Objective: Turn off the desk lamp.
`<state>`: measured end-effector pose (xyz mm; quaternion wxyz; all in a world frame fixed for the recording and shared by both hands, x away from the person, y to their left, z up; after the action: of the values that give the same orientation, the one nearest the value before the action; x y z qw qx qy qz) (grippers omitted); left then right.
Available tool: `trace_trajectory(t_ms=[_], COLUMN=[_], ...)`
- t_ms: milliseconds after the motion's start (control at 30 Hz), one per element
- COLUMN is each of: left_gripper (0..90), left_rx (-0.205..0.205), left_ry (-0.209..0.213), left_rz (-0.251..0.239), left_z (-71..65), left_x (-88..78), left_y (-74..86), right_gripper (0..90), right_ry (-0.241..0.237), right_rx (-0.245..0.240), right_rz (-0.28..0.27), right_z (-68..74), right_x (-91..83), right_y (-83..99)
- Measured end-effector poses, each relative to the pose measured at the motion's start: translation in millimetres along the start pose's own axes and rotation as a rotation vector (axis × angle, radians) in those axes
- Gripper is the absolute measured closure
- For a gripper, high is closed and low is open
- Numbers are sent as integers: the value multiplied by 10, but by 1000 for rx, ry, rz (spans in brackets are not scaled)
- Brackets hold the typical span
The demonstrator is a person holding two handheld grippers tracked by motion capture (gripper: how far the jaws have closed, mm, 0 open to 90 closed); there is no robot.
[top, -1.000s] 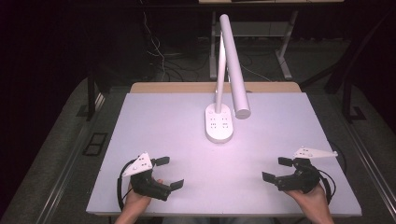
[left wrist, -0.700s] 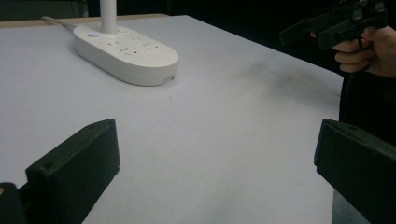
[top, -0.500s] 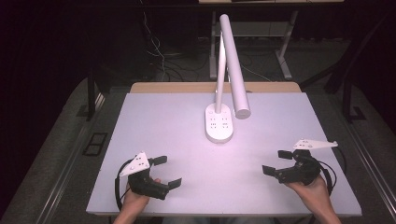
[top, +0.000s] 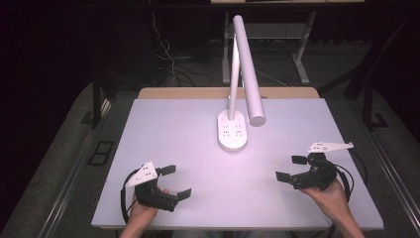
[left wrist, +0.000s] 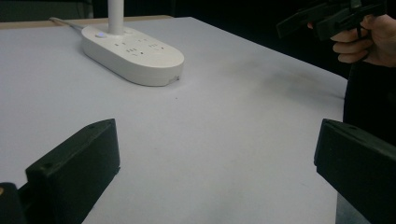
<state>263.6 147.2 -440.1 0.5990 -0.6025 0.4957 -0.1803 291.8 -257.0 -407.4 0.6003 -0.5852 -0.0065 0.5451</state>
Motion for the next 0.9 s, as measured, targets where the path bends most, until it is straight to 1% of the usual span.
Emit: trace_trajectory(t_ms=[233,333,367,467,633,667,700,867,900], left_gripper=[0,0,0,0,0,0,0,0,0], left_rx=[-3,-5,-5,-3,-6,-6,-7,-6,-6], left_ry=[-2,-3,-3,-2,-3,-3,-4,-5,-5], left_rz=[3,2,2,2,1,1,0,0,0], left_z=[1,0,0,-1,2,2,4,7,7], left_x=[8,10,10,15,10,10,7,4,4], left_y=[1,2,2,3,1,1,1,1,1], right_gripper=[12,12,12,13,13,13,13,13,13], right_ry=[-4,-7,-7,-10,-12,-12,-9,-7,-7], right_rx=[-10,-23,-23,-40,-46,-46,-49,-62,-62], right_rz=[7,14,14,26,35,35,40,39,39], right_z=[-11,-18,-18,-40,-83,-83,-95,-89,-89], right_x=[-7,2,2,27,67,67,82,91,91], right_y=[-128,-205,-205,-312,-441,-441,-499,-647,-647])
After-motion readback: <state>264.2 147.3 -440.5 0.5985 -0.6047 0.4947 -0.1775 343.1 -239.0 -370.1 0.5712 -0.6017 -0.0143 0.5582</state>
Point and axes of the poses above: each handheld gripper's, and its own axes: x roughly forward along the jaws, y roughly out of its underside, z roughly to its left, the point moved 4 cm from there along x, roughly forward along the jaws, and after that the axes turned 4 degrees about z, right-handed, at the moved point
